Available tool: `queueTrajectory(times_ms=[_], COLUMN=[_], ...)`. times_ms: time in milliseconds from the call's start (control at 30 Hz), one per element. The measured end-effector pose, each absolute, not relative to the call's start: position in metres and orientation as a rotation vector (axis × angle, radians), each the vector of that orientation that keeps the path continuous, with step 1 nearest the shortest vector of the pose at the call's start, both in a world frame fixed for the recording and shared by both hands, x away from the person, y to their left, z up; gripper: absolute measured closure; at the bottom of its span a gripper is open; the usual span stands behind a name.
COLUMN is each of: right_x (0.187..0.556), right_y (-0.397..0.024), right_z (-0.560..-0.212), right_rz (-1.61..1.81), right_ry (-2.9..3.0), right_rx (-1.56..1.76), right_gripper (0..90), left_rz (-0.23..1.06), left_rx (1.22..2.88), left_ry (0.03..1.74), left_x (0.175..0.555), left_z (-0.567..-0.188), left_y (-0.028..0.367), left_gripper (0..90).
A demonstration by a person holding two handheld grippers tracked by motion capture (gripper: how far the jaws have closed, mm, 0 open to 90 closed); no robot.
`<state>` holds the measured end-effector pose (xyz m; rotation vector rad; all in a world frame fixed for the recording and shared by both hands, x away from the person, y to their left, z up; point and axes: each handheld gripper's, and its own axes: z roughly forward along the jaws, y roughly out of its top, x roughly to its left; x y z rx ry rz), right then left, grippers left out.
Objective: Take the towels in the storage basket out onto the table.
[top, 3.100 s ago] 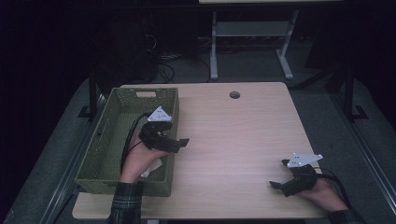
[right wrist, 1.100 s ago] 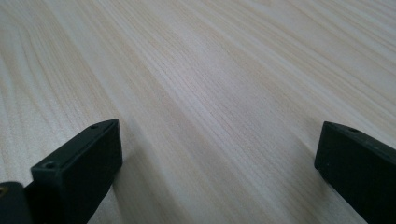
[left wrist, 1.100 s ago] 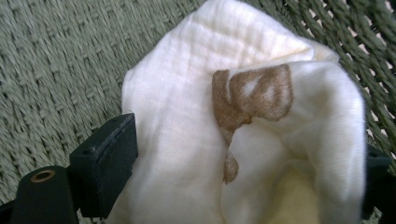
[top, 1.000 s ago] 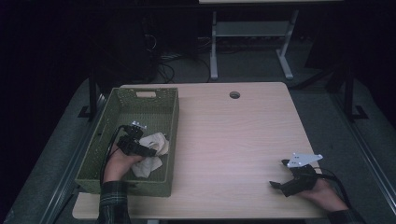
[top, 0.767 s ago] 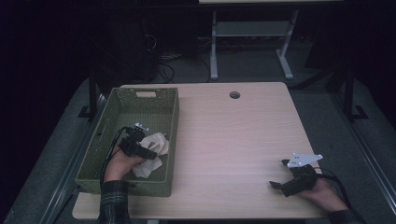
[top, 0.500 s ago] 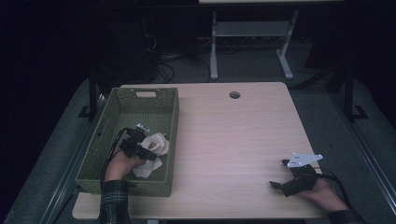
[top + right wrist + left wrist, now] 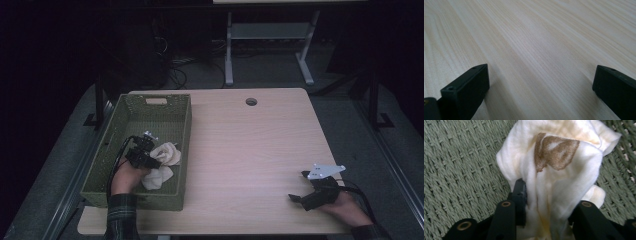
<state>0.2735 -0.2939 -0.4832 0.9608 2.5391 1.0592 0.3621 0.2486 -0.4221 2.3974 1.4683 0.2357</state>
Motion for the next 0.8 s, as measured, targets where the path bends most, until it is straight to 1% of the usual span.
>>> queueTrajectory(times_ms=[133, 300, 433, 800], right_x=[0.274, 0.274, 0.274, 0.274], right_y=[-0.294, -0.294, -0.294, -0.294], right_z=[-0.483, -0.483, -0.483, -0.483], right_rz=[1.060, 1.061, 1.061, 1.061], right_ry=[2.540, 2.541, 2.541, 2.541], right_rx=[0.961, 0.955, 0.955, 0.955], right_gripper=[0.4, 0.4, 0.4, 0.4], left_rz=[0.248, 0.265, 0.254, 0.296], left_rx=[2.343, 2.251, 2.185, 2.007], left_ry=[1.443, 1.411, 1.377, 1.288], left_x=[0.360, 0.357, 0.355, 0.348], left_z=[-0.415, -0.407, -0.401, -0.384], left_y=[0.252, 0.258, 0.263, 0.273], left_gripper=[67.4, 67.6, 67.7, 68.1])
